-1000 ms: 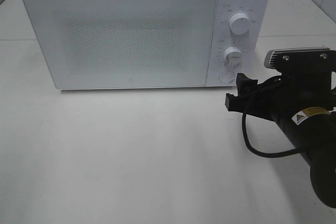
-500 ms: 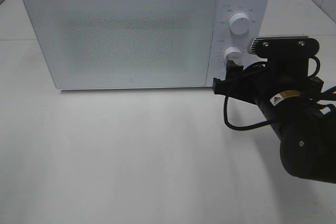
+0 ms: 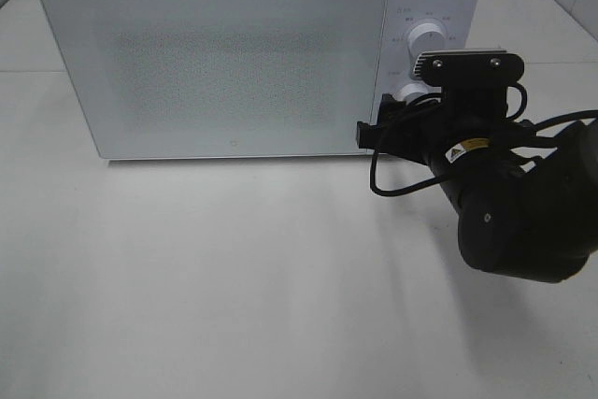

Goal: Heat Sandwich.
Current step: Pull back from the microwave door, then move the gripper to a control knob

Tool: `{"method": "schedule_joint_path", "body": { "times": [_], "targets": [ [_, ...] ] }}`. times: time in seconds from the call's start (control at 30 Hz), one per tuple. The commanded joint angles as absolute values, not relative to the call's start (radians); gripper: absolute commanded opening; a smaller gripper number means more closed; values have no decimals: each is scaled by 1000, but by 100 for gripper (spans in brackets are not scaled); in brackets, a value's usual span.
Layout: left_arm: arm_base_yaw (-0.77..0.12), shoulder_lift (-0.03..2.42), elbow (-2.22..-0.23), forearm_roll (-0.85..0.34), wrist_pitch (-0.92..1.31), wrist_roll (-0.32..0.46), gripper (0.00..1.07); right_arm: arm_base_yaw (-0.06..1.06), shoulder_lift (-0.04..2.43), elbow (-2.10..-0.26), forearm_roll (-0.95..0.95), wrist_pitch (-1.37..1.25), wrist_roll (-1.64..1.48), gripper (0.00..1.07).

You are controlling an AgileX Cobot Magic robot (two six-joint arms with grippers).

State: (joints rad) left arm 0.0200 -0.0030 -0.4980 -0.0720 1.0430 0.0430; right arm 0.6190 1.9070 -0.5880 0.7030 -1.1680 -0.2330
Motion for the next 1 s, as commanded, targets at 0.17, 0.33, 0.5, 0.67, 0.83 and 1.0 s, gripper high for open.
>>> {"method": "schedule_joint_path", "body": {
  "times": [0.17,0.33,0.5,0.67,0.83,1.0],
  "targets": [
    [23,-33,-496,-73,1035,42,104,563,1943,-656,646,-1128,-236,76],
    [23,-33,-496,-73,1035,42,104,546,1979,-690,632,-1109,-232,76],
    [23,-33,-496,-73,1035,42,104,546,1989,-703,630,-1111,-232,76],
    [23,-33,-496,-73,1035,42,104,534,1998,-703,630,-1107,-229,76],
    [23,-33,-496,-73,1035,42,104,534,1998,-703,630,-1114,-229,65],
    [23,-33,-496,-73,1035,42,104,534,1998,-703,631,-1117,-230,40]
  ]
}}
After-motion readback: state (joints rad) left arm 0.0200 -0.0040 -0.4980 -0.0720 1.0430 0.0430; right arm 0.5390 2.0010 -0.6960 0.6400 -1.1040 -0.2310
